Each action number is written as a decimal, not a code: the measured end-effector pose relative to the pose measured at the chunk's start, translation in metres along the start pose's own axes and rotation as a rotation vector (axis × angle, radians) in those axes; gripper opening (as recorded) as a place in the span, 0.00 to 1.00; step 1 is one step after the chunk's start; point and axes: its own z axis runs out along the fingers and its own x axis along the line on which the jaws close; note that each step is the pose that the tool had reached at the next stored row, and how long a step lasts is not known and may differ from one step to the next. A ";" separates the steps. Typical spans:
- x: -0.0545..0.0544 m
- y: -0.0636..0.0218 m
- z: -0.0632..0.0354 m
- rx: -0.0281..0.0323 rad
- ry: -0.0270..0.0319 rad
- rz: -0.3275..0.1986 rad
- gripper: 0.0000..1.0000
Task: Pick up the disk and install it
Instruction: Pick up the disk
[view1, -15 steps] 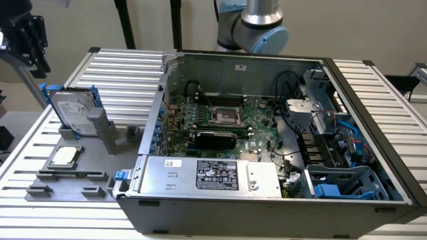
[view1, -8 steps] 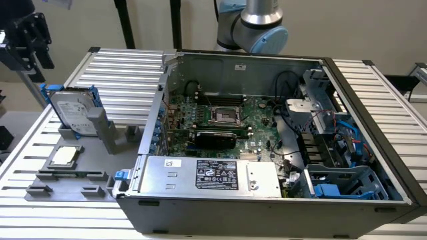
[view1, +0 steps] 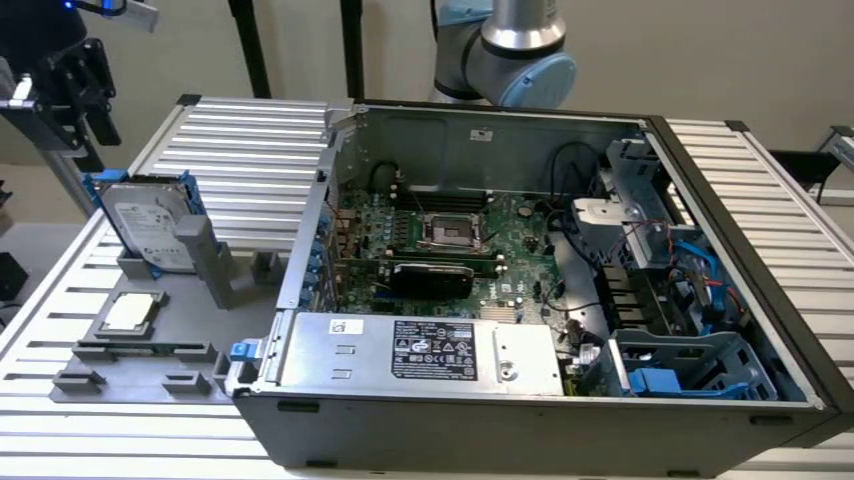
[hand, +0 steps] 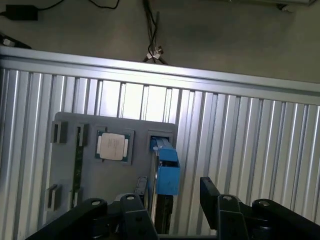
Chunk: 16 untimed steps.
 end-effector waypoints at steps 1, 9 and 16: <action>0.000 -0.0004 0.0019 0.0001 0.0000 0.000 0.54; 0.000 -0.0013 0.0163 0.0000 0.0001 0.000 0.62; 0.000 -0.0019 0.0290 -0.0001 0.0000 0.000 0.62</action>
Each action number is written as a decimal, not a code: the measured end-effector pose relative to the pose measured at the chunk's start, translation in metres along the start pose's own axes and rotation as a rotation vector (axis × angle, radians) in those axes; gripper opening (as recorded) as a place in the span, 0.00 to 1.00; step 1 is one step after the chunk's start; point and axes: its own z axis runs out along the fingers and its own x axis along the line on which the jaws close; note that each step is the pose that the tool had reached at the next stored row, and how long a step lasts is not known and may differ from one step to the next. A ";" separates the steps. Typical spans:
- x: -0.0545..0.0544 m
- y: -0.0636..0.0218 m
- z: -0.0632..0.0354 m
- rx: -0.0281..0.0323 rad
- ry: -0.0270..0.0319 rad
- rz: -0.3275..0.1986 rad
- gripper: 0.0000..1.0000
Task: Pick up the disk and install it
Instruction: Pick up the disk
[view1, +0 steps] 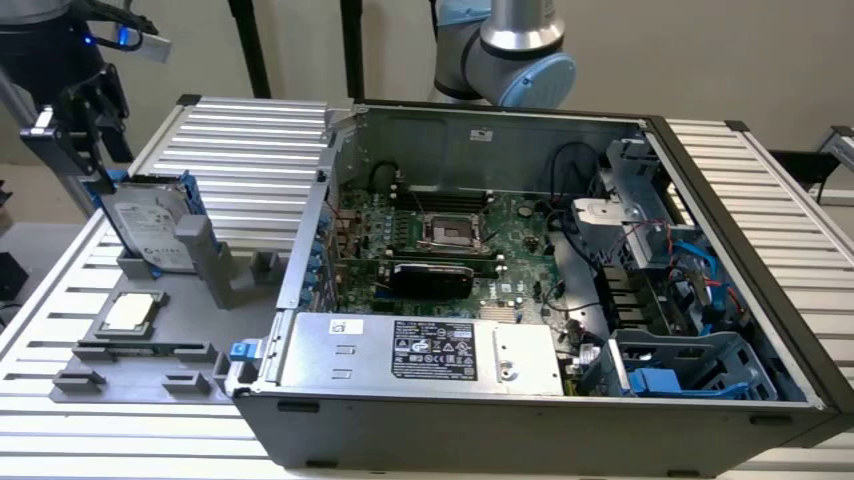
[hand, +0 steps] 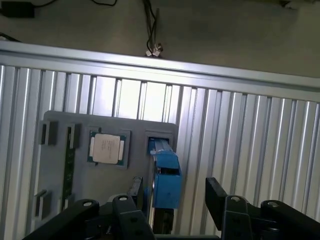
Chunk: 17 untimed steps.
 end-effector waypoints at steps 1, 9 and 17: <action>0.000 -0.0001 0.0018 -0.0001 0.0000 0.000 0.62; 0.000 -0.0008 0.0164 0.0000 0.0000 0.000 0.62; 0.000 -0.0016 0.0202 -0.0001 -0.0001 0.000 0.62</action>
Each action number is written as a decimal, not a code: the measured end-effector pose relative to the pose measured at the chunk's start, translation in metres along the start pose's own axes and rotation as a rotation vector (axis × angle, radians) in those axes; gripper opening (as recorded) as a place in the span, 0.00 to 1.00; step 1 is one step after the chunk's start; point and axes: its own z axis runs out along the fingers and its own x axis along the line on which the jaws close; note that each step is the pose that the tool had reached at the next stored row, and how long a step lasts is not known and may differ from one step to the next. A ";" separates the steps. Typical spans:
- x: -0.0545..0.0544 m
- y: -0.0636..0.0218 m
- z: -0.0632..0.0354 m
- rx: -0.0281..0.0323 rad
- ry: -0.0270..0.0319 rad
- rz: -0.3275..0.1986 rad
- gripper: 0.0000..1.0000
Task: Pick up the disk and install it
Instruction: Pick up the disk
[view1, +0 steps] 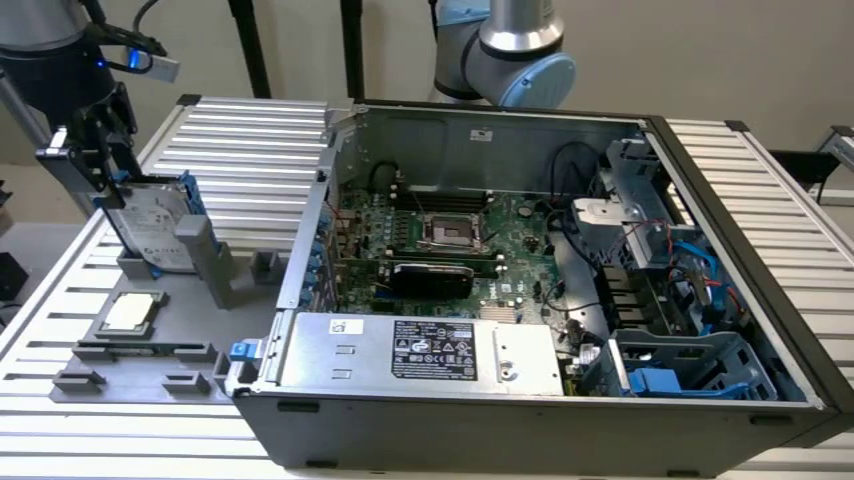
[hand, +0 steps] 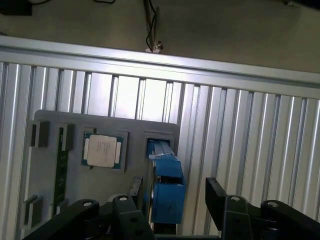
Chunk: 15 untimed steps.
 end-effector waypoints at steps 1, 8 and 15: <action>0.000 -0.0003 0.0000 0.0001 0.0000 0.000 0.62; 0.000 -0.0005 0.0000 0.0003 0.0000 0.000 0.62; 0.000 0.0032 0.0020 0.0139 0.0010 0.008 0.62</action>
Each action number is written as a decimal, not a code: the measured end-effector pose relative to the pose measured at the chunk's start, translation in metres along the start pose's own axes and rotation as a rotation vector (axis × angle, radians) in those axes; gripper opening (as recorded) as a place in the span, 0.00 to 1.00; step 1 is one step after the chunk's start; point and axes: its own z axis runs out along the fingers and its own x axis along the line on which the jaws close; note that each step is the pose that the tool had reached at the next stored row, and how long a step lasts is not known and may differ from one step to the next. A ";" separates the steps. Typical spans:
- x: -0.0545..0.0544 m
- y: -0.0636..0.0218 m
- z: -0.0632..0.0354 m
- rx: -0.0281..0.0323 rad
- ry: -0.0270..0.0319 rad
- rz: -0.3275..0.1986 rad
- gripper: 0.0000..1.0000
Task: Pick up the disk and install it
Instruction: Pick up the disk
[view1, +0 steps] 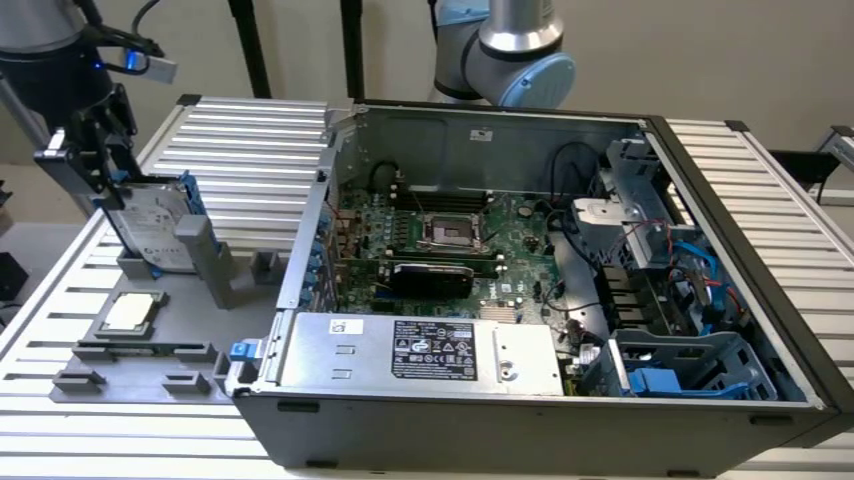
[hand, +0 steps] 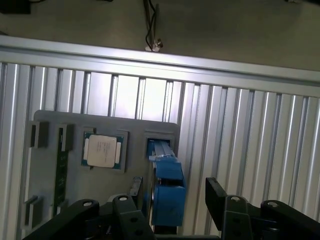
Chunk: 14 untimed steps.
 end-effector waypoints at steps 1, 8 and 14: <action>0.000 0.0007 0.0004 0.0023 0.0002 0.002 0.62; 0.002 0.0048 0.0029 0.0117 0.0007 0.014 0.62; 0.007 0.0052 0.0046 0.0122 0.0004 0.031 0.62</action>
